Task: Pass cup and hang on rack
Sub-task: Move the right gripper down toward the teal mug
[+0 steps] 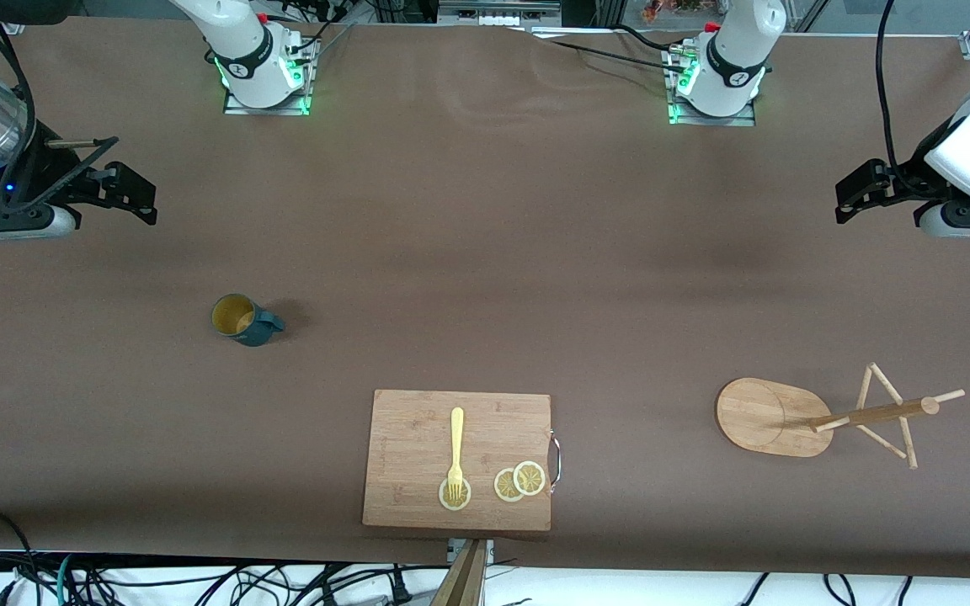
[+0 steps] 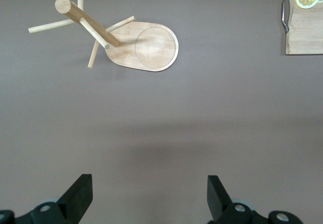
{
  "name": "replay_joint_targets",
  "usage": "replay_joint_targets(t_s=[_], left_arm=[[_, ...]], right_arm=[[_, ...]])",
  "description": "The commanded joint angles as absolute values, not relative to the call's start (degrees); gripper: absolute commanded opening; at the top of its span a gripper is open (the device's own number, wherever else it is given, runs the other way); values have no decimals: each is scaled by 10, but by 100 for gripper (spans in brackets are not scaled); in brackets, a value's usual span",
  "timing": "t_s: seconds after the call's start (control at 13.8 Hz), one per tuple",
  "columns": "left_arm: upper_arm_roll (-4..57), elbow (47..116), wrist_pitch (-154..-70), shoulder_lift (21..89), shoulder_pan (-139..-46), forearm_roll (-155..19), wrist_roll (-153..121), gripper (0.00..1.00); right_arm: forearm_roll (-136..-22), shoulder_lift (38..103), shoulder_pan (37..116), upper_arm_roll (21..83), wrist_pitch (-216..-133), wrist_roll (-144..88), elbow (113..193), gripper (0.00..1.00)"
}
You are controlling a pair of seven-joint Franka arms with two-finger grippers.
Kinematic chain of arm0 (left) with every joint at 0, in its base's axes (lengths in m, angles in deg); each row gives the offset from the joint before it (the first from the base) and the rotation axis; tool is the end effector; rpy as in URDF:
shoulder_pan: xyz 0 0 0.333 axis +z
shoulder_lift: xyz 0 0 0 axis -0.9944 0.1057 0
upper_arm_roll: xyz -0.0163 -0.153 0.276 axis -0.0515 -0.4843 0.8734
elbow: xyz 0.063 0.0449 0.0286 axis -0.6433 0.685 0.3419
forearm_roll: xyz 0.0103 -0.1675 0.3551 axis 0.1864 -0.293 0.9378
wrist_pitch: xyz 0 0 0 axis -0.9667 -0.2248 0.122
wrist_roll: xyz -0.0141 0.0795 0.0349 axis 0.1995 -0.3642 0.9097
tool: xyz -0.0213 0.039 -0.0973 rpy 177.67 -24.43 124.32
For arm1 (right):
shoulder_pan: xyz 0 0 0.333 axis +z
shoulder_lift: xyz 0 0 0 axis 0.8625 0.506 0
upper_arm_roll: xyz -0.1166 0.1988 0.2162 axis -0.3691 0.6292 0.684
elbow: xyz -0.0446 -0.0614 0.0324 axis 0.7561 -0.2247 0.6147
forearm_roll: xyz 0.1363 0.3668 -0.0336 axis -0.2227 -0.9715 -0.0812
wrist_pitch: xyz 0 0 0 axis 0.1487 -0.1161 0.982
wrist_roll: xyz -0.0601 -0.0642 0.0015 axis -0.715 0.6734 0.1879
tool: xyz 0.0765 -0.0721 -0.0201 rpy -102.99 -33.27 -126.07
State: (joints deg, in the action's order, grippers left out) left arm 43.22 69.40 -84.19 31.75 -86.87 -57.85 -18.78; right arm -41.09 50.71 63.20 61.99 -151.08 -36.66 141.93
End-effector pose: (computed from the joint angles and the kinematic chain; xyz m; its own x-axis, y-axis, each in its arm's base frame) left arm 0.5649 -0.0393 0.6188 0.9997 -0.0152 -0.0214 -0.0157 -0.9995 -0.0265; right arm 0.5727 0.0787 0.6081 0.9969 0.0781 0.0042 0.0780 -0.9969 0.0118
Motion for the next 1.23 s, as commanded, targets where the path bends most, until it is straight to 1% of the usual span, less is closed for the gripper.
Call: replay_joint_targets(t_s=[0.0, 0.58, 0.94, 1.09, 1.16], left_arm=[[429, 693, -837, 315, -862, -584, -194, 100], [429, 691, -836, 315, -861, -584, -194, 100], [430, 692, -836, 316, -856, -584, -194, 100], [428, 696, -835, 315, -856, -584, -194, 100], [428, 695, -835, 316, -856, -584, -194, 100]], right_arm=[[-417, 500, 627, 622, -1514, -373, 1428, 100], [-407, 509, 625, 617, -1526, -372, 1419, 100], [-394, 574, 615, 613, -1530, -368, 1427, 100], [-366, 601, 621, 613, -1535, -373, 1440, 100], [-369, 609, 619, 614, -1561, -373, 1456, 100]])
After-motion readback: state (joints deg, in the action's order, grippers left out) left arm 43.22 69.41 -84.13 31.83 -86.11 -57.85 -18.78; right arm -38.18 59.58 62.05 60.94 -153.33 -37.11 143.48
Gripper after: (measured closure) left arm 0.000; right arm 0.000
